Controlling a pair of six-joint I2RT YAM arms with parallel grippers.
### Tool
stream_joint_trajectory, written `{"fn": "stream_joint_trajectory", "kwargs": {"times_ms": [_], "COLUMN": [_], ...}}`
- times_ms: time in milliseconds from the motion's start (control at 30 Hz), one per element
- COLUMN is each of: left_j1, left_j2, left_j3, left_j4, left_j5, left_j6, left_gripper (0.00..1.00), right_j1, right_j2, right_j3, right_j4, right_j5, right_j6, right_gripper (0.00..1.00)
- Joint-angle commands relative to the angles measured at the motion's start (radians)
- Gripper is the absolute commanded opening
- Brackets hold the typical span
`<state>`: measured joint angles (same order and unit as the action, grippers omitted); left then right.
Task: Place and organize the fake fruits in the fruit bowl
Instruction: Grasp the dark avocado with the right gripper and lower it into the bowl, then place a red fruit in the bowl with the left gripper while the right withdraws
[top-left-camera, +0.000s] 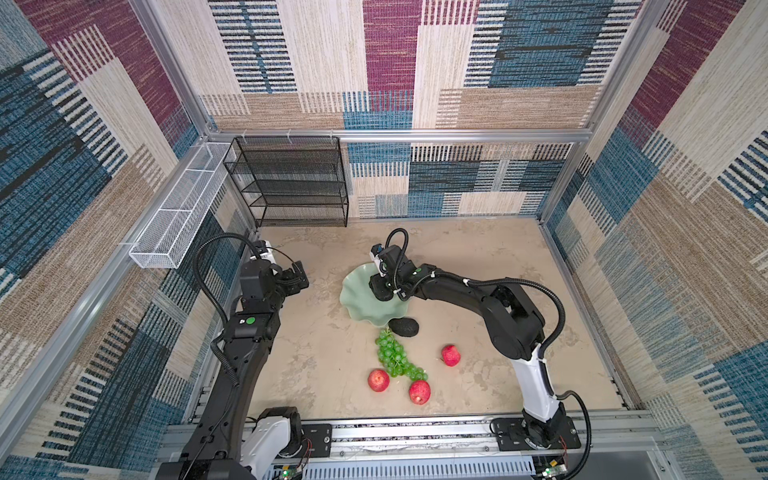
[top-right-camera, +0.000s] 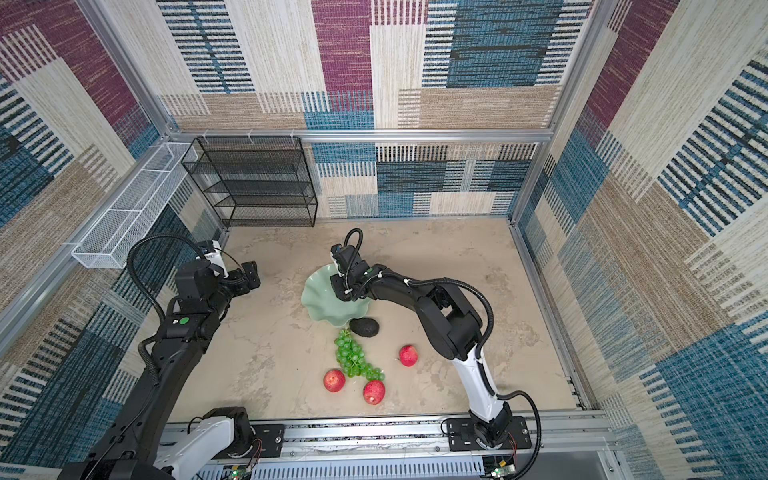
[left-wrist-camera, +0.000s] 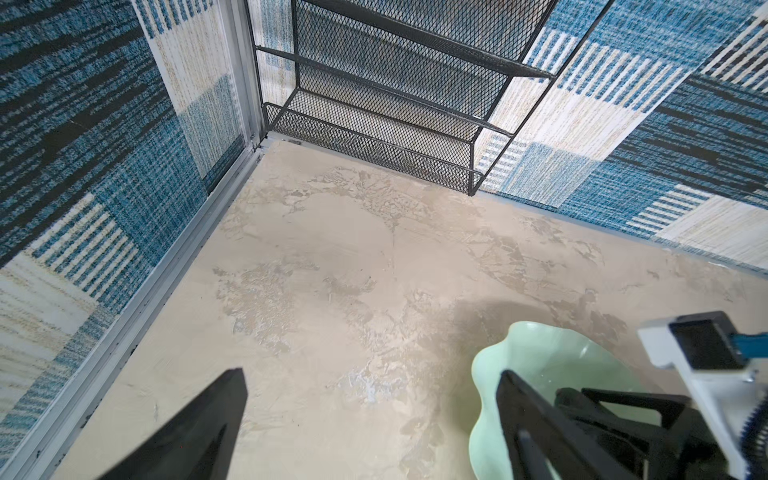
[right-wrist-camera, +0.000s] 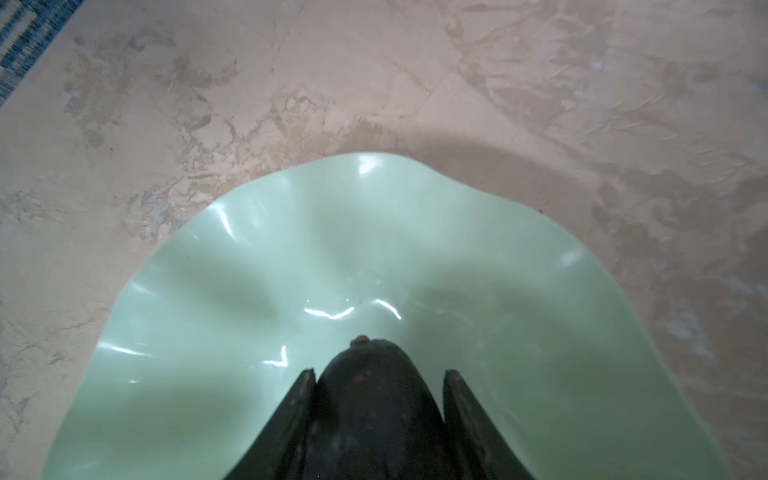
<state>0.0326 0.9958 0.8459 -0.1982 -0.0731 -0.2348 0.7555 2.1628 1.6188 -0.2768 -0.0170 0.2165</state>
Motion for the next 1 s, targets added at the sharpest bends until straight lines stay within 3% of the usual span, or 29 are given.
{"fn": "stream_joint_trajectory", "kwargs": {"times_ms": [0, 233, 433, 533, 667, 967], "left_j1": [0.002, 0.001, -0.003, -0.043, -0.183, -0.655], "left_j2": [-0.003, -0.033, -0.068, -0.106, -0.134, -0.082], "left_j3": [-0.002, 0.041, 0.073, 0.050, 0.023, -0.077], "left_j4": [0.008, -0.169, -0.426, -0.506, -0.589, -0.586], "left_j5": [-0.007, 0.041, 0.329, 0.389, 0.334, 0.187], "left_j6": [-0.020, -0.045, -0.068, -0.119, -0.177, -0.410], "left_gripper": [0.97, 0.95, 0.91, 0.90, 0.90, 0.89], "right_j1": [0.002, 0.001, -0.002, -0.016, -0.028, -0.112], "right_j2": [0.031, 0.042, -0.055, -0.189, -0.399, -0.681], "right_j3": [0.012, -0.013, -0.083, -0.177, -0.340, -0.595], "right_j4": [0.023, 0.053, 0.118, 0.203, 0.341, 0.406], "right_j5": [-0.006, 0.009, 0.024, 0.046, 0.125, 0.150], "right_j6": [0.015, 0.024, 0.049, 0.069, 0.074, 0.124], "right_gripper": [0.38, 0.53, 0.76, 0.88, 1.00, 1.00]}}
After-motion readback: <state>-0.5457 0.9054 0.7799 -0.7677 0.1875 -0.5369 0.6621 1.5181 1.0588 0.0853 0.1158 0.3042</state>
